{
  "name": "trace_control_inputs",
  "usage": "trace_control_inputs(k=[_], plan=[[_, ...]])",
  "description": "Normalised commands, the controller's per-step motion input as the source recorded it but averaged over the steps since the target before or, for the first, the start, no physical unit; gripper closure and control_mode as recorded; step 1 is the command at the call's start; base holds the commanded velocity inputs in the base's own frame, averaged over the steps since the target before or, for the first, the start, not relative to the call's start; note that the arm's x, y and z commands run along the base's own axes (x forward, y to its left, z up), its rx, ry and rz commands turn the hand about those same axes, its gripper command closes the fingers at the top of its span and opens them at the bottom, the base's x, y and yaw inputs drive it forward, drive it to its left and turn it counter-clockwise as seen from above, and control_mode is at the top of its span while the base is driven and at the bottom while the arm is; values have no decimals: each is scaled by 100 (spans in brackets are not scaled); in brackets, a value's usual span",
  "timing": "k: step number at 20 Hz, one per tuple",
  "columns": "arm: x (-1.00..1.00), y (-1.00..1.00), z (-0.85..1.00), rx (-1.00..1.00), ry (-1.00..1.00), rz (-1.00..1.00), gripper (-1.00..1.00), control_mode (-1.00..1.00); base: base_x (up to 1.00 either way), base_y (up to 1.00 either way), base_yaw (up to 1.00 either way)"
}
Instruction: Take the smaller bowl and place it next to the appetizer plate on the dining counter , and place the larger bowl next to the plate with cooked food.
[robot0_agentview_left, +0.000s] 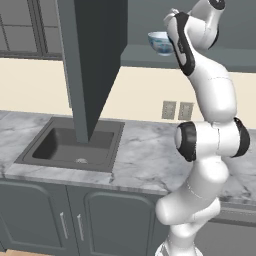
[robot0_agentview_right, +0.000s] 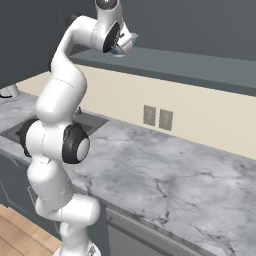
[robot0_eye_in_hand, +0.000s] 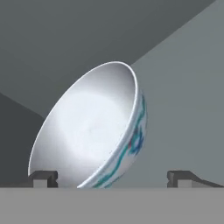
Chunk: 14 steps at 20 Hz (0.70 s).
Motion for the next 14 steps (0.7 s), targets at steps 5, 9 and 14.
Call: trace_control_inputs(k=[5, 9, 14], plan=[[59, -3, -18, 0, 3, 0, -100, -100, 0, 0, 0], [37, 0, -27, 0, 9, 0, 100, -100, 0, 0, 0], [6, 0, -15, 0, 6, 0, 100, -100, 0, 0, 0]])
